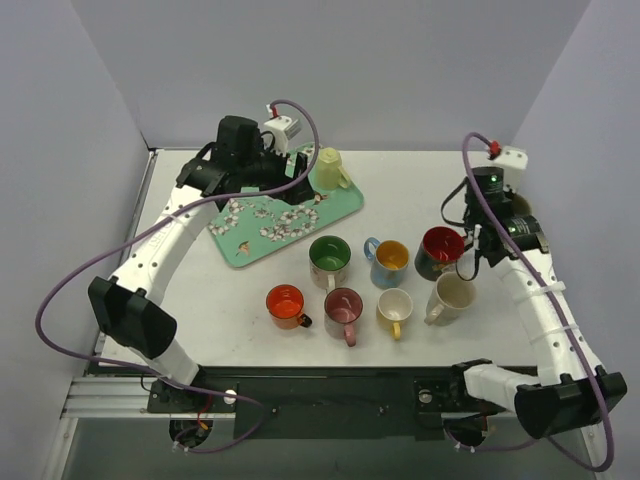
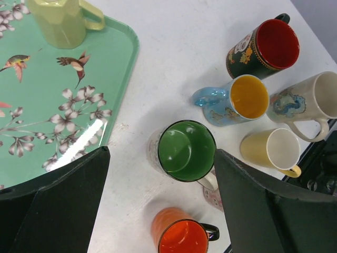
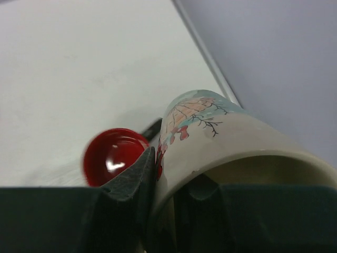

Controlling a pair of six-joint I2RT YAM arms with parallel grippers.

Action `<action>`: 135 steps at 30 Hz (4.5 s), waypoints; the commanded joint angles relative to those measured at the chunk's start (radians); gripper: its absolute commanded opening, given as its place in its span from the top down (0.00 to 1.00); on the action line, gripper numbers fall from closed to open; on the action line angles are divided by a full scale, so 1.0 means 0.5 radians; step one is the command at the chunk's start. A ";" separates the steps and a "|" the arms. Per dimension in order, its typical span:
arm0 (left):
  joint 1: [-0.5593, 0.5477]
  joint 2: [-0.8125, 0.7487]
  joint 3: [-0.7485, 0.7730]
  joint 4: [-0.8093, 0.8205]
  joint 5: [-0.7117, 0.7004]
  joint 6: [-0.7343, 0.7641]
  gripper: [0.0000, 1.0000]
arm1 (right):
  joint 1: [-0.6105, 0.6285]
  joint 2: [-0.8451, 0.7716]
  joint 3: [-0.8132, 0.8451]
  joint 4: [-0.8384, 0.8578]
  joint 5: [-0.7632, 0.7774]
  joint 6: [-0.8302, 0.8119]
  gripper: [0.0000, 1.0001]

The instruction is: Turn the mug right side up

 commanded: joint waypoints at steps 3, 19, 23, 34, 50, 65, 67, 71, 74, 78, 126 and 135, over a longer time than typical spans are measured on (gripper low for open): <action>0.003 0.033 -0.011 0.068 -0.095 0.125 0.09 | -0.766 -0.107 -0.388 -0.040 -0.322 0.257 1.00; -0.012 0.444 0.212 0.320 -0.576 -0.089 0.07 | -1.326 0.405 -0.846 0.366 -0.759 0.426 1.00; -0.058 0.725 0.443 0.320 -0.855 -0.184 0.07 | -1.338 0.424 -0.867 0.384 -0.777 0.402 0.98; -0.420 1.407 1.225 0.631 -1.990 0.011 0.07 | -1.308 0.231 -0.925 0.265 -0.648 0.386 0.17; -0.488 2.175 1.683 1.633 -1.743 1.178 0.07 | -1.164 -0.141 -1.011 0.166 -0.553 0.337 0.16; -0.432 2.349 1.713 1.596 -1.626 1.408 0.06 | -1.145 -0.187 -0.990 0.130 -0.550 0.322 0.16; -0.426 2.316 1.637 1.575 -1.659 1.405 0.06 | -1.145 -0.193 -0.975 0.117 -0.550 0.322 0.16; -0.402 2.156 1.413 1.617 -1.706 1.402 0.07 | -1.145 -0.223 -0.932 0.084 -0.525 0.307 0.16; -0.362 2.113 1.385 1.566 -1.745 1.356 0.07 | -1.145 -0.245 -0.904 0.065 -0.532 0.304 0.16; -0.334 1.988 1.229 1.577 -1.828 1.322 0.07 | -1.145 -0.276 -0.901 0.053 -0.547 0.291 0.16; -0.276 1.779 1.400 0.169 -2.098 -0.832 0.22 | -1.093 -0.319 -0.947 0.090 -0.648 0.233 0.19; -0.279 1.947 1.428 0.599 -2.390 -0.590 0.36 | -1.075 -0.303 -0.956 0.096 -0.661 0.215 0.19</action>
